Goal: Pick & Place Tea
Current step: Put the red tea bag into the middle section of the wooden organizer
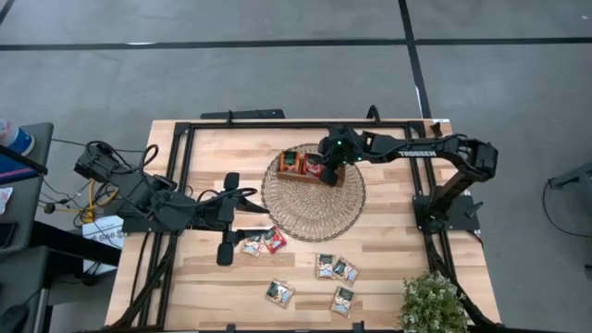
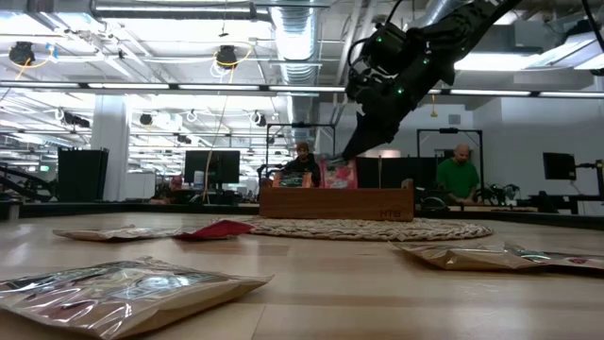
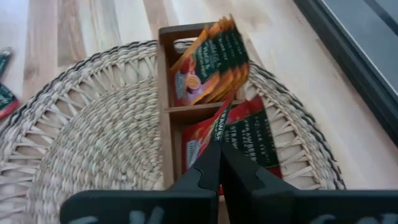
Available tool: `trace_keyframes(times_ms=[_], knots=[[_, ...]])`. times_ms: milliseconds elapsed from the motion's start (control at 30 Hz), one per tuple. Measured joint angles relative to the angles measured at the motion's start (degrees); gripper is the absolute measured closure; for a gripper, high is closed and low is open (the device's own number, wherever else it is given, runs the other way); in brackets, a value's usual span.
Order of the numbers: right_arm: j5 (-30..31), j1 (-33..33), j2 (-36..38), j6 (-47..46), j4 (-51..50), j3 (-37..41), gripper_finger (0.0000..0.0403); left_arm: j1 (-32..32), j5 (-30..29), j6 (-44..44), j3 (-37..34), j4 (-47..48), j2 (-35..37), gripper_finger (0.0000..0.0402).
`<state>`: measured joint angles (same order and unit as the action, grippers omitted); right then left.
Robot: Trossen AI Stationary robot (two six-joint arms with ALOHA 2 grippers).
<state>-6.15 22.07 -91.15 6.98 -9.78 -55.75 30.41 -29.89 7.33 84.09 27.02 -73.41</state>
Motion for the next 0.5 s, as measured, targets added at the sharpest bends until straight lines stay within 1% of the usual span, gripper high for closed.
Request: trace_keyframes(times_ms=[100, 300, 400, 500], knots=[[-0.09, -0.62, 0.00, 0.33, 0.19, -0.02, 0.0383, -0.02, 0.85, -0.17, 0.00, 0.11, 0.00, 0.0211], [0.10, -1.05, 0.03, 0.75, 0.35, -0.01, 0.0308, 0.00, 3.23, -0.34, 0.00, 1.61, -0.51, 0.0211], [0.13, -1.32, 1.12, 2.93, -0.02, -0.02, 0.0276, 0.00, 3.36, -1.72, 0.00, 5.12, -1.17, 0.0211], [0.35, -3.21, 3.45, 4.61, 0.40, -0.02, 0.0253, -0.03, 3.18, -0.35, 0.00, 10.37, -2.29, 0.0211]])
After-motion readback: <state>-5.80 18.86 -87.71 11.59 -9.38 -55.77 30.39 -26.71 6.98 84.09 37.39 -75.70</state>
